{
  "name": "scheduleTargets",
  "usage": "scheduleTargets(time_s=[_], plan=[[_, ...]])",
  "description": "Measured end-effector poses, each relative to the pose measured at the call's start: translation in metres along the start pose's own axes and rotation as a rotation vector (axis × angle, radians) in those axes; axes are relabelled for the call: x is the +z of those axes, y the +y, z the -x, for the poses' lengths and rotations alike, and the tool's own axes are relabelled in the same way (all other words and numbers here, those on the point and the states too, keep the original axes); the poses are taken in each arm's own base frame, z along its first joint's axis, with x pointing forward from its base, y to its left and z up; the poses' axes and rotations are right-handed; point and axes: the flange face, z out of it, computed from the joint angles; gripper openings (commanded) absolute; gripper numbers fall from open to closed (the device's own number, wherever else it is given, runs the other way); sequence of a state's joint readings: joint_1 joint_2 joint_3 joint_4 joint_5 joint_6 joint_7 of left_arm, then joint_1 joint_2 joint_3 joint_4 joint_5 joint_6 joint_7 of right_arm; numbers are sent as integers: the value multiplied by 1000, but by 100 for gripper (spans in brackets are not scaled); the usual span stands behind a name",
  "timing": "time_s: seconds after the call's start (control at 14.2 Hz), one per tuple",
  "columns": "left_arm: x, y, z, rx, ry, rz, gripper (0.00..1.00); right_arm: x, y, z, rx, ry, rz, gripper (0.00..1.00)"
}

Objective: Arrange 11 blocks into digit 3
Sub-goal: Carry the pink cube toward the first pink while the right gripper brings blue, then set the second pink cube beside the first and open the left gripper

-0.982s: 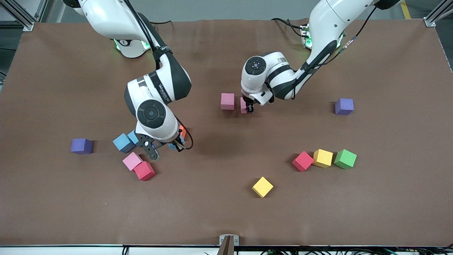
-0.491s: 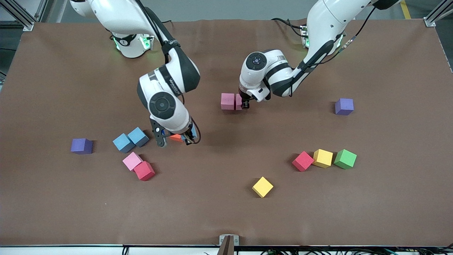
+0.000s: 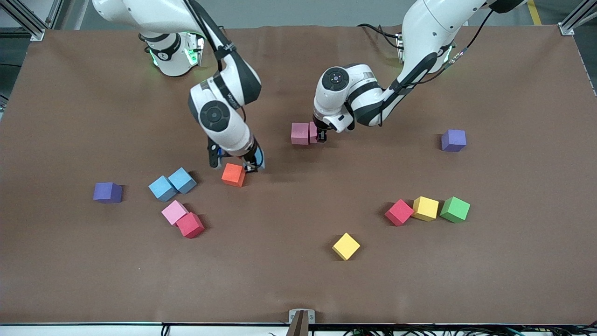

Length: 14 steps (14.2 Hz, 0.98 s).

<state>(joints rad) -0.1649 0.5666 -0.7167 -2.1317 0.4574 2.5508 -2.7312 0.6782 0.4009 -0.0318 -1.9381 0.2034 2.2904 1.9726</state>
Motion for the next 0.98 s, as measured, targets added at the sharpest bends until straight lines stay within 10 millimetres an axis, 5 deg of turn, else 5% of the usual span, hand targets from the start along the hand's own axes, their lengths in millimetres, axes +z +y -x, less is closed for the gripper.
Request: scheduleTargets(time_s=[0.49,0.98], plan=[[0,1,1,-1,-4,0,15,39,49,38,70,3,11,0],[0,1,1,-1,-4,-1,15,59,72,46,116,-2,11,0]])
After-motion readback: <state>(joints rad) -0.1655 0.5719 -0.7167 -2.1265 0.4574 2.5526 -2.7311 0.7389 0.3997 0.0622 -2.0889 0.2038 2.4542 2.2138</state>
